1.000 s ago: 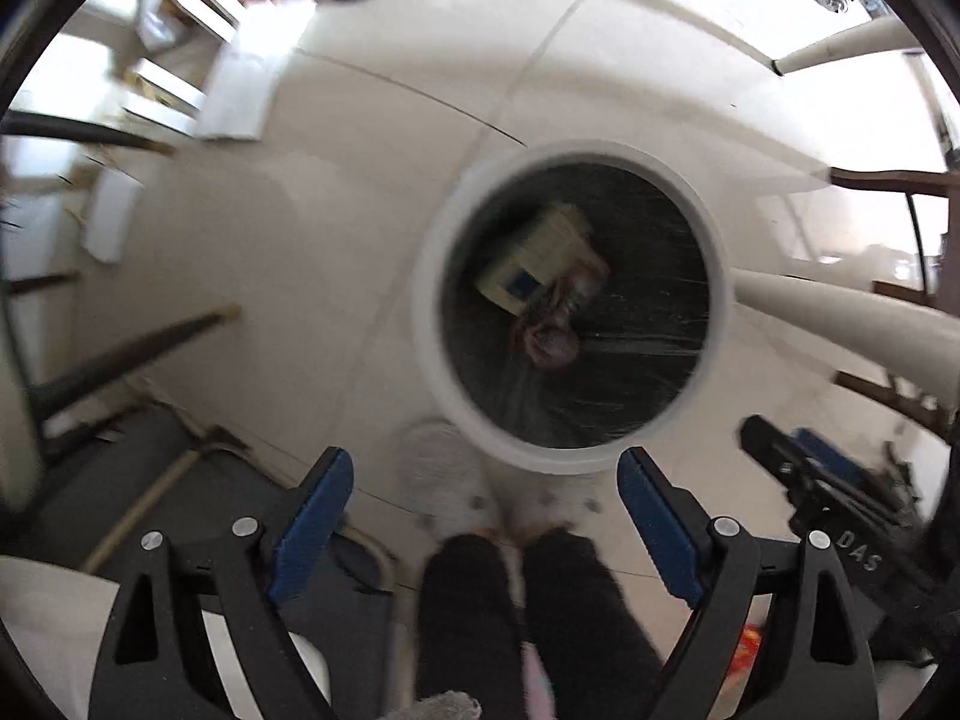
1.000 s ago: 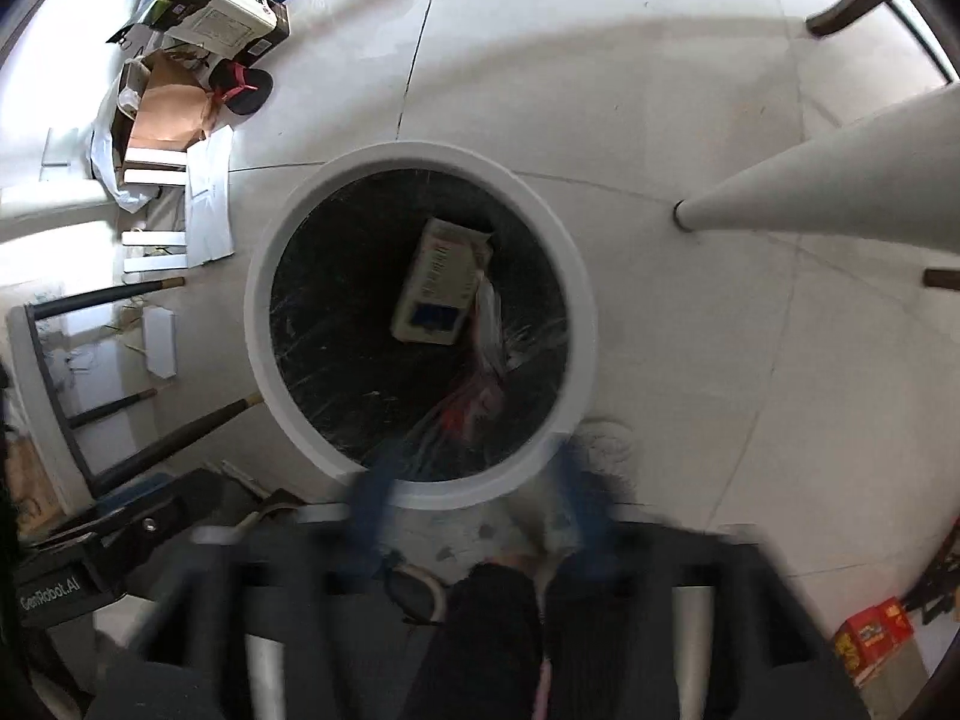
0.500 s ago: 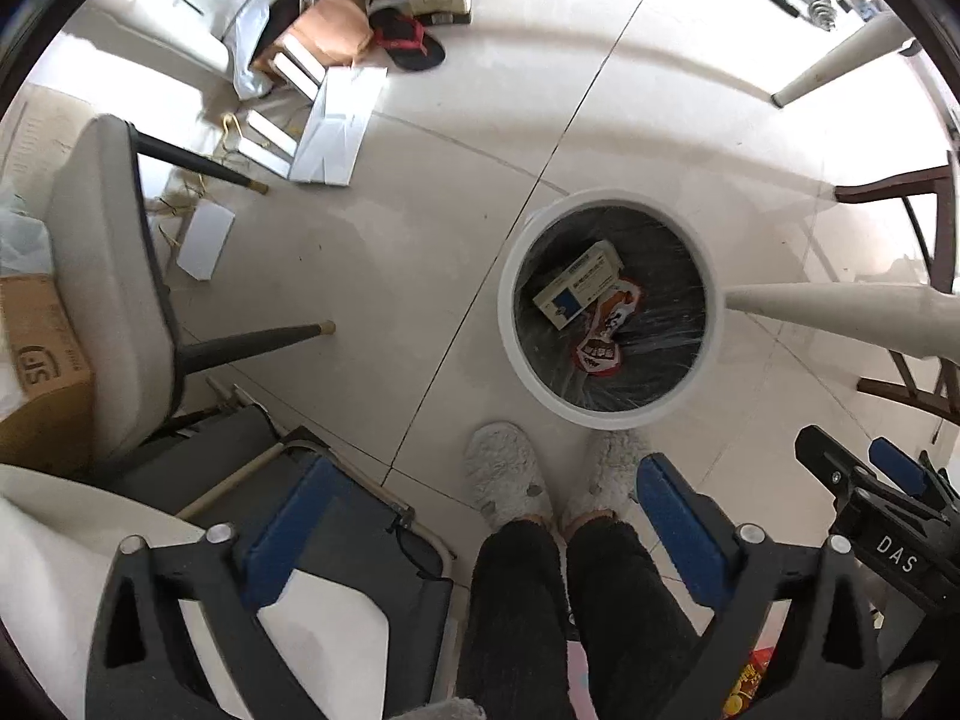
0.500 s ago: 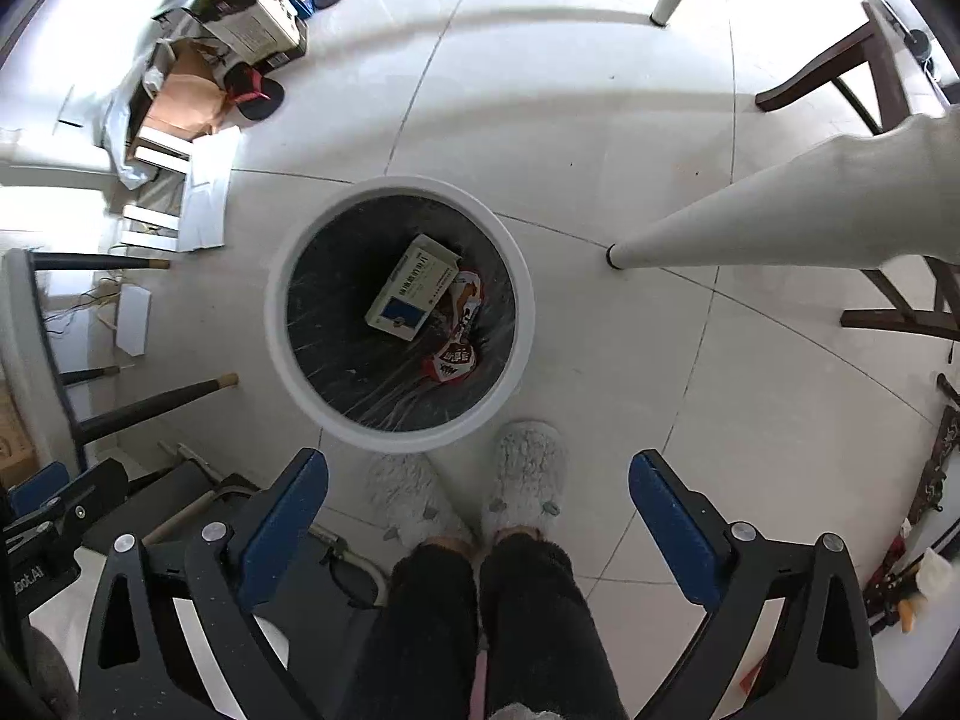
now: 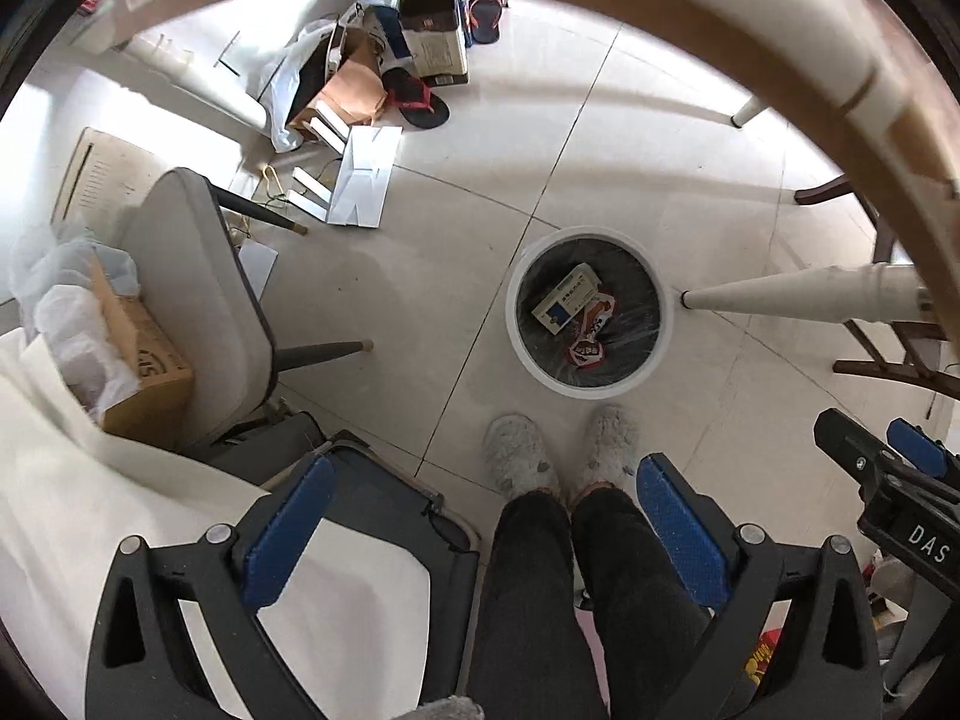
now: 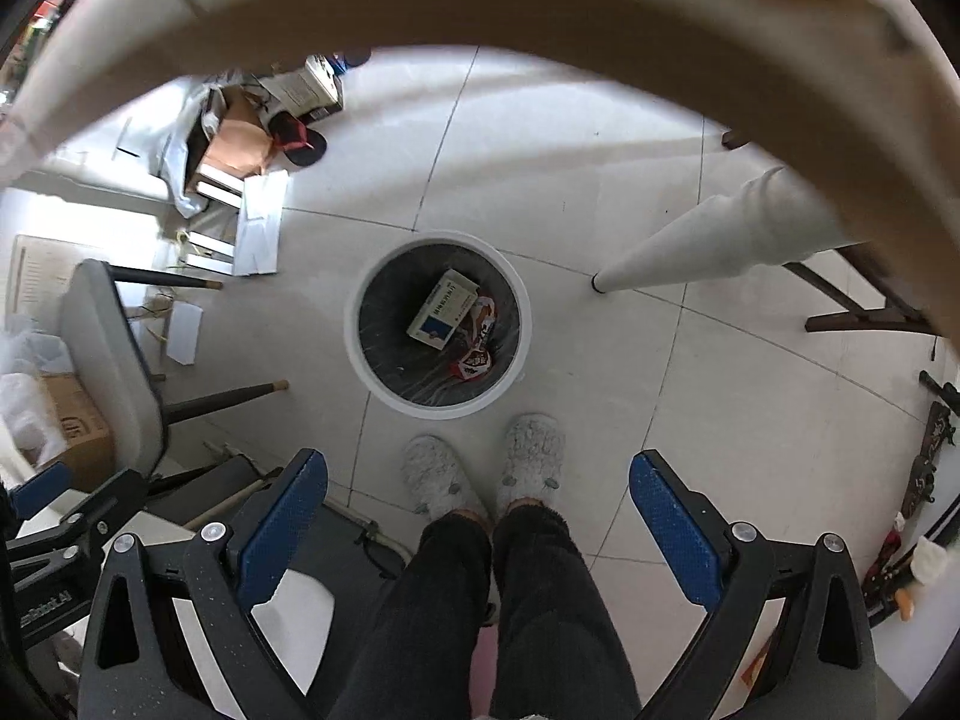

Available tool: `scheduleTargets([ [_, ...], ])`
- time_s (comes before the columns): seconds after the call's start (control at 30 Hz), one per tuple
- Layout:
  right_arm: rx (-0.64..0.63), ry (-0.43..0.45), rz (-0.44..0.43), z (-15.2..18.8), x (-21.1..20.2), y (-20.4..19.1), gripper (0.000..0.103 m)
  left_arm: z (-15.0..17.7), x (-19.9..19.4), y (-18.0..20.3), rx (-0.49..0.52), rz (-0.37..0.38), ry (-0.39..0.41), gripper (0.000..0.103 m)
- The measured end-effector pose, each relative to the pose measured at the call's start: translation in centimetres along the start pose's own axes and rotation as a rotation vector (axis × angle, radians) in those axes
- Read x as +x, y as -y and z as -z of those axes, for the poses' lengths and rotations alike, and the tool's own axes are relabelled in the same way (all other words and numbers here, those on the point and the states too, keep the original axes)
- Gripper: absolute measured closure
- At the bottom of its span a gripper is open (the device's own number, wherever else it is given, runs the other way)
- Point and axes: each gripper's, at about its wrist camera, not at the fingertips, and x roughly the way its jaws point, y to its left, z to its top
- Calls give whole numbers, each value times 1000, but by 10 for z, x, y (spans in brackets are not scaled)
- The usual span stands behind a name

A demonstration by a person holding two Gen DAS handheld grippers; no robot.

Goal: Collect trash
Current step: 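Grasp the Pure Milk carton with the left tool while the right tool grasps the white leaflet card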

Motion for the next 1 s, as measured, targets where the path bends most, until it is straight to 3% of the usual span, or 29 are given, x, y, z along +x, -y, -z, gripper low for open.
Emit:
scheduleTargets([
  [0.17,14,24,-39,5,-66,-4,1,0,-55,-2,16,0,55,0],
  [0.3,17,68,-97,-6,-123,-5,1,-21,-106,10,38,-41,136,0],
  [0.47,-36,116,-140,-67,-193,5,1,-78,-167,35,34,-73,261,0],
  [0.6,-231,133,-33,-144,-228,7,1,-141,-189,62,13,-129,313,0],
  [0.7,-371,95,53,-207,-227,7,1,-178,-188,73,-19,-171,295,0],
  [0.83,-599,10,197,-274,-187,-11,1,-212,-170,89,-79,-188,228,0],
  [1.0,-847,-117,291,-311,-136,-28,1,-235,-143,98,-134,-209,148,0],
])
